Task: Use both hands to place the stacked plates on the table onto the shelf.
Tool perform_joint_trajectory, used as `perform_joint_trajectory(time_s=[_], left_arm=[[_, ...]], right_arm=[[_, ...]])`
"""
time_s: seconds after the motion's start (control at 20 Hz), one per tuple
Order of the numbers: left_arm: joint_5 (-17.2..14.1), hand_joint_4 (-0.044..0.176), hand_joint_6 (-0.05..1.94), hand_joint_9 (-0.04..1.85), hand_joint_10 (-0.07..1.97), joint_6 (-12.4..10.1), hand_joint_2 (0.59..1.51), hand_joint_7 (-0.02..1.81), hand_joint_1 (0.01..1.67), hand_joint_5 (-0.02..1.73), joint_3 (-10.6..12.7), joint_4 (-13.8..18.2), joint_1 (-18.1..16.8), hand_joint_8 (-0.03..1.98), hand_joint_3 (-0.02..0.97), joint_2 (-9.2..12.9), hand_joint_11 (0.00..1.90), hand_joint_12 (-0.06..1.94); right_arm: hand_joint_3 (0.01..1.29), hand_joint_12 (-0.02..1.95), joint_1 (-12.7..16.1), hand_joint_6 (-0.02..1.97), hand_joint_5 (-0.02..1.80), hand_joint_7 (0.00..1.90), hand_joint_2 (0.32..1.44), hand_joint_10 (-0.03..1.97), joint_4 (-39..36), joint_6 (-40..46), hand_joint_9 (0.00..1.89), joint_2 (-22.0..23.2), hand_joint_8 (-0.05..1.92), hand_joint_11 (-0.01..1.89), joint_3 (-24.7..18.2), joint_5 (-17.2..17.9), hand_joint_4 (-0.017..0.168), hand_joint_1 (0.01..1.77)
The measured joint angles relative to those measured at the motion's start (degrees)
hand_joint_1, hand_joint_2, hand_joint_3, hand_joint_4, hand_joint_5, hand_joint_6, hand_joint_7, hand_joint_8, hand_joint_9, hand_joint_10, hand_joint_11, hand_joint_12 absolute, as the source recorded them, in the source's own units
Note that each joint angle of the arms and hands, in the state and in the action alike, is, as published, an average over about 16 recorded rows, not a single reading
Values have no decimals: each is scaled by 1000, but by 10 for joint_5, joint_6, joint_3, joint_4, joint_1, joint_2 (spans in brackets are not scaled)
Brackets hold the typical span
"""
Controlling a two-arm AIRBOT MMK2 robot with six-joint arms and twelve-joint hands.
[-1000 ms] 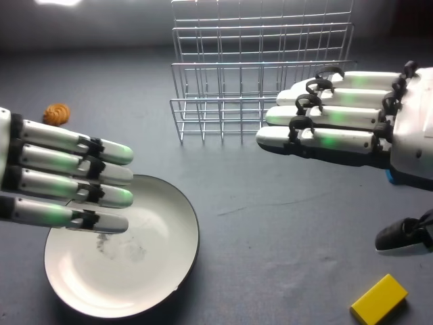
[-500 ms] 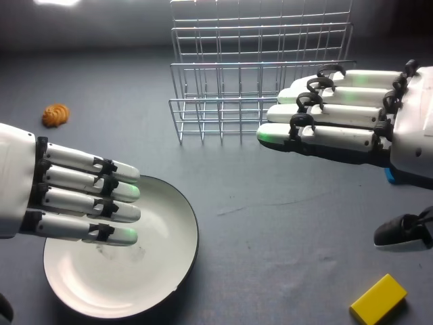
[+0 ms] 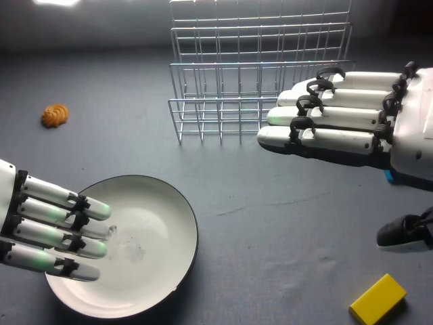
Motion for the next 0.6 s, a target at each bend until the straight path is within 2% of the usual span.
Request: perform_joint_trajectory(time_s=[0.35,0.6], left_arm=[[43,-2,0,21,7,-7,1099,19,17,20,10,15,27,-8,20,-5,13,-10],[72,-3,-2,21,7,-11,1098,19,17,18,11,23,45,-7,20,-6,13,-10]], right_arm=[[13,321,0,26,15,23,888,9,0,-5,16,0,23,13,0,0,8,1114],[13,314,0,26,15,20,889,8,0,-7,17,0,23,13,0,0,8,1106]])
